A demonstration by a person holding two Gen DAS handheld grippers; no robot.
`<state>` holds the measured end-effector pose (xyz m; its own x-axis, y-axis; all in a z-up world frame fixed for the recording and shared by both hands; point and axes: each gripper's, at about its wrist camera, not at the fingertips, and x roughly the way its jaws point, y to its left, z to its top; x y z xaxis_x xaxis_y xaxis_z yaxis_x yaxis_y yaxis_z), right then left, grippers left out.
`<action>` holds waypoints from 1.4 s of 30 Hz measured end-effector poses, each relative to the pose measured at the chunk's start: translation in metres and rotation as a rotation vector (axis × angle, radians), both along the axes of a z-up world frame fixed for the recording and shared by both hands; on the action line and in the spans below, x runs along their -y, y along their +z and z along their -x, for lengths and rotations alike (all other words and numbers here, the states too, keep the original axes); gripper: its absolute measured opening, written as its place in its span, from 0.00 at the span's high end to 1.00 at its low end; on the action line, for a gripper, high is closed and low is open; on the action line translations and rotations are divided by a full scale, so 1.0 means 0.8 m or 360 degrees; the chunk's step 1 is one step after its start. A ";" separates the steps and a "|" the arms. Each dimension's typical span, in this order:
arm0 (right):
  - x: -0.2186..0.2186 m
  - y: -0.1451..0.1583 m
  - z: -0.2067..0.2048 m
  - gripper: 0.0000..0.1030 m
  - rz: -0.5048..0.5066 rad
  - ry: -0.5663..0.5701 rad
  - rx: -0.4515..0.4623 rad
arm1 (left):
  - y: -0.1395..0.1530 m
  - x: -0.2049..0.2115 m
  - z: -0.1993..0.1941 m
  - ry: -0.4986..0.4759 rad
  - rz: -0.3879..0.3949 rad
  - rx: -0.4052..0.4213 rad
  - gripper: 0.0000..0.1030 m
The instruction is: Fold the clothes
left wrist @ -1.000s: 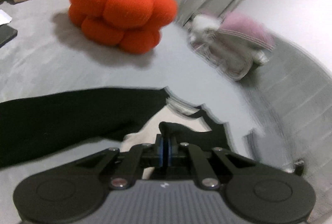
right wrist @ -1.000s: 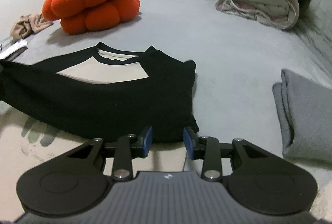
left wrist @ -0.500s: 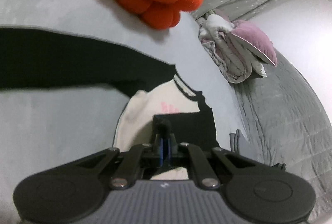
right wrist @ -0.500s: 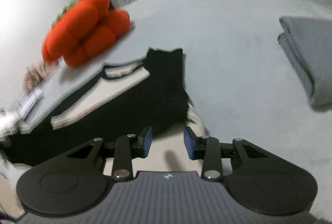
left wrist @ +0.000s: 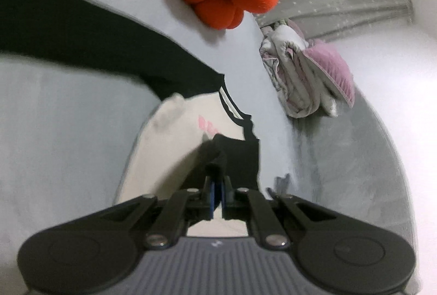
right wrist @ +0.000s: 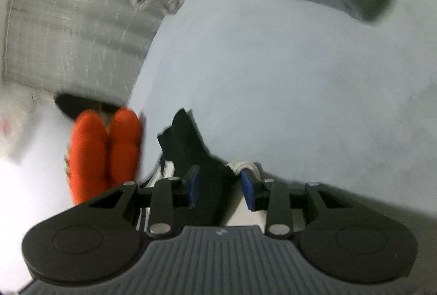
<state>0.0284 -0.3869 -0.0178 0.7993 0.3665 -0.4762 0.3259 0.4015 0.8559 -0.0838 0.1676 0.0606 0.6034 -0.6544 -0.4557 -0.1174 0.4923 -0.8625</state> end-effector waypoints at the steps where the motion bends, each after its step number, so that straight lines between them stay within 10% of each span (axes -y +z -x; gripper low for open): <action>1: 0.000 0.002 0.000 0.65 -0.0017 -0.0003 -0.0003 | -0.003 0.001 0.005 0.0008 0.0011 -0.0007 0.96; 8: -0.031 0.032 -0.013 0.61 0.0191 0.0258 0.0010 | -0.023 0.003 -0.004 -0.0008 -0.0040 -0.0056 0.96; 23: 0.004 -0.001 0.003 0.66 -0.0148 -0.0107 0.0006 | -0.057 -0.028 -0.021 0.0111 -0.0193 -0.0150 0.96; 32: -0.070 0.049 0.005 0.58 0.0414 0.0290 -0.0026 | -0.075 -0.044 -0.030 0.0123 -0.0243 -0.0173 0.96; 42: -0.368 0.071 0.123 0.58 0.1678 0.1615 0.0900 | -0.075 -0.054 -0.036 0.0119 -0.0208 -0.0132 0.89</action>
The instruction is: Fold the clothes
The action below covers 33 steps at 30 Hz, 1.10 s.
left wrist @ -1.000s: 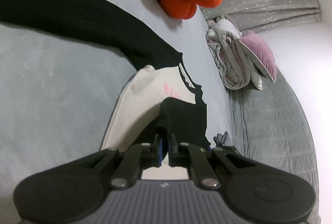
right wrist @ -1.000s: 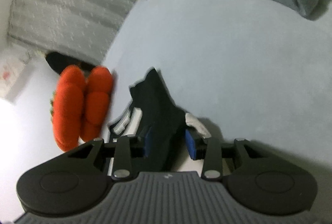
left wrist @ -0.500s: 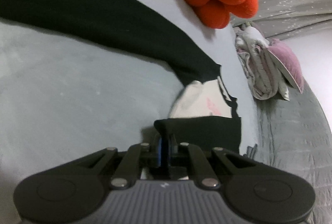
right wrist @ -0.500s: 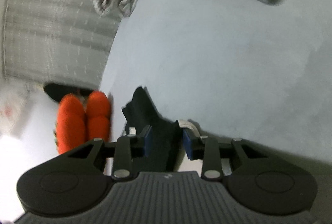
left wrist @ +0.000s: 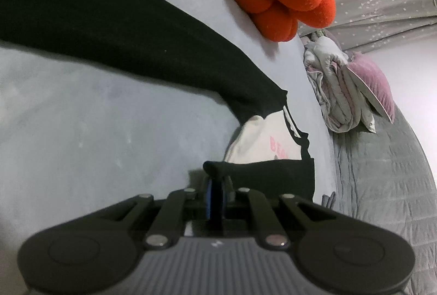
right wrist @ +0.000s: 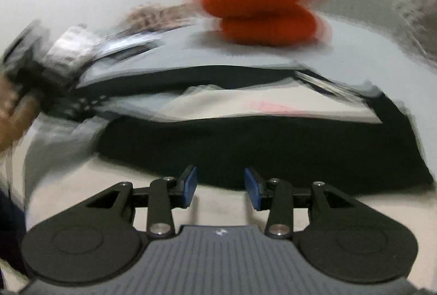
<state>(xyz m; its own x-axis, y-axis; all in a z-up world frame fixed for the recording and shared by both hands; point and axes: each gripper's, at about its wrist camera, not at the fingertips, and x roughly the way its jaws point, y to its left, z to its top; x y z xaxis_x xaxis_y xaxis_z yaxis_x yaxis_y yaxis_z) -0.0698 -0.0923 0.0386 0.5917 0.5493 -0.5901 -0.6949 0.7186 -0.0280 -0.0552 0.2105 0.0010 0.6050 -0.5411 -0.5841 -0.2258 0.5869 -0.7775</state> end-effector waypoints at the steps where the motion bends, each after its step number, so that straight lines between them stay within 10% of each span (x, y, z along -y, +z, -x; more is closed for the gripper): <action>1: -0.020 -0.006 0.010 0.58 0.0057 0.0080 0.0060 | -0.001 -0.001 -0.001 0.0004 0.0004 0.0000 0.85; 3: -0.050 -0.019 0.021 0.58 0.0149 0.0170 0.0151 | -0.002 -0.002 -0.003 -0.0001 0.0023 0.0011 0.64; 7: -0.070 -0.028 0.013 0.58 0.0180 0.0189 0.0198 | 0.000 0.006 -0.010 -0.0043 0.0001 0.0053 0.59; 12: -0.071 -0.029 0.009 0.96 0.0245 0.0185 0.0263 | -0.003 0.027 -0.021 -0.0107 -0.0161 0.0042 0.89; 22: -0.035 0.026 0.042 0.96 0.0215 0.0291 0.0371 | 0.034 0.043 0.022 -0.0203 -0.0144 0.0153 0.91; 33: -0.044 -0.009 0.055 0.95 0.0382 0.0464 0.0281 | 0.021 0.053 0.039 -0.0295 -0.0372 0.0056 0.92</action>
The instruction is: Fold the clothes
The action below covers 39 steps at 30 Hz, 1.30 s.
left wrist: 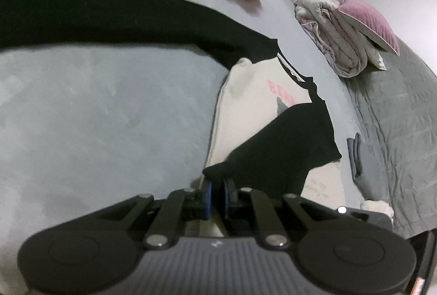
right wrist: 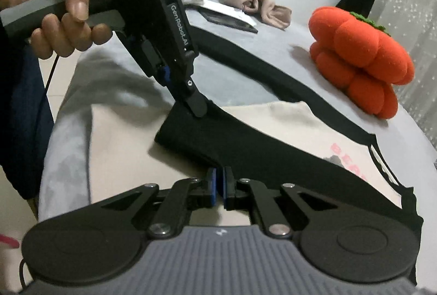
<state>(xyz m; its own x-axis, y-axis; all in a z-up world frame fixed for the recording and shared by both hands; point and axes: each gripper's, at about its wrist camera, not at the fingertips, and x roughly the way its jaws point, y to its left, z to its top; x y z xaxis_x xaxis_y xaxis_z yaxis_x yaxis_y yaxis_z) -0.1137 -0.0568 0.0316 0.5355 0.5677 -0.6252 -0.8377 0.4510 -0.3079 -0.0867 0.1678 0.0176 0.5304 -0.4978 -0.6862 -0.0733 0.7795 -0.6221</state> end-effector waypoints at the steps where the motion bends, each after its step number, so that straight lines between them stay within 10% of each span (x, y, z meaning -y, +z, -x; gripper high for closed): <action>1: 0.001 0.005 0.002 0.94 -0.0021 0.0004 0.0006 | 0.003 -0.003 0.001 0.0002 -0.0002 0.0009 0.92; 19: 0.019 0.023 0.009 0.92 -0.0063 0.0028 -0.0074 | 0.004 0.004 -0.001 -0.0086 -0.0161 0.0016 0.86; 26: 0.143 0.017 -0.115 0.61 -0.0669 -0.1003 -0.0773 | 0.029 -0.013 0.005 0.0006 -0.0244 0.0140 0.70; 32: 0.203 -0.015 -0.143 0.61 -0.1238 -0.1311 -0.1187 | 0.035 0.001 0.001 -0.0083 -0.0082 0.0263 0.69; 39: 0.188 -0.014 -0.142 0.95 -0.1148 -0.1422 -0.1039 | 0.007 0.048 -0.014 -0.0276 -0.0140 0.0210 0.69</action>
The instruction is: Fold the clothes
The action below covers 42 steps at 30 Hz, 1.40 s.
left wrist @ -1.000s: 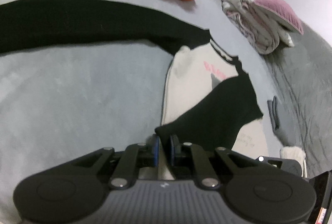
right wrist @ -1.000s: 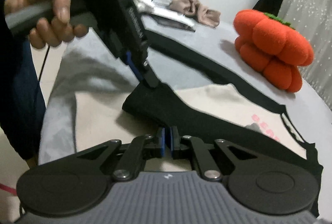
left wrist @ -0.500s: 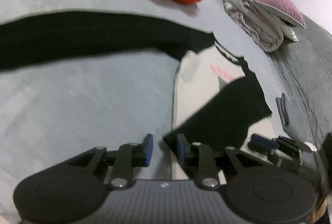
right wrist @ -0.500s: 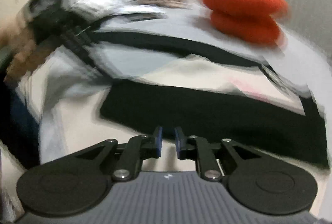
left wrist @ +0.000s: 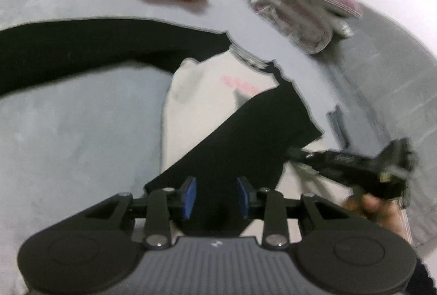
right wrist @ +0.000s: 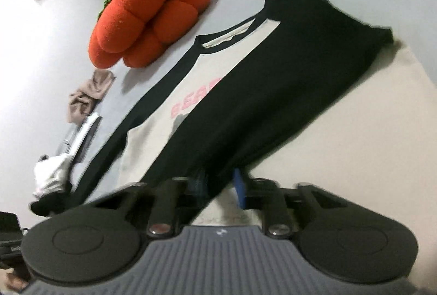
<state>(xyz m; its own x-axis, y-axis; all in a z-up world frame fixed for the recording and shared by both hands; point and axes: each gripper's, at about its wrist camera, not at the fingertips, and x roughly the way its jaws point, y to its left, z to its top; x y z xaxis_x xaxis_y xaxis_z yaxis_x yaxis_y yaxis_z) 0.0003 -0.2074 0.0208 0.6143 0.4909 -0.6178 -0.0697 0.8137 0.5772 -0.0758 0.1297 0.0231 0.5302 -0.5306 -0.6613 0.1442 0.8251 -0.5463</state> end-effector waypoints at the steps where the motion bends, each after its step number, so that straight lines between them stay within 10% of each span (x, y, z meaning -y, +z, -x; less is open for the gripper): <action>1: 0.003 0.002 0.003 0.95 0.0003 -0.0014 0.0003 | -0.005 -0.001 -0.001 -0.0001 -0.0002 -0.0012 0.69; 16: 0.023 0.025 0.024 0.95 0.0092 -0.0019 -0.0028 | 0.003 -0.015 -0.002 -0.0040 0.0004 -0.0054 0.70; 24: 0.002 0.051 0.040 0.71 0.0215 0.0076 0.0230 | 0.012 -0.057 -0.005 0.0152 0.0071 -0.0021 0.57; 32: -0.128 0.050 0.112 0.70 0.0583 0.0930 0.0686 | -0.002 -0.042 -0.006 0.0110 0.0044 -0.0077 0.59; 35: -0.166 0.036 0.143 0.70 0.0809 0.1186 0.0845 | -0.006 -0.044 -0.005 0.0125 0.0037 -0.0090 0.78; 42: -0.205 0.000 0.153 0.75 0.1057 0.1344 0.0926 | -0.005 -0.045 -0.004 0.0132 0.0034 -0.0088 0.89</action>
<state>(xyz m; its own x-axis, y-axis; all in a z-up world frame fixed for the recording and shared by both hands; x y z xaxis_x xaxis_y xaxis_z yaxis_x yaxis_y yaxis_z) -0.1217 -0.0437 0.0210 0.5233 0.5629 -0.6397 -0.8283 0.5123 -0.2268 -0.0723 0.1658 0.0190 0.5358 -0.5006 -0.6799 0.0452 0.8211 -0.5690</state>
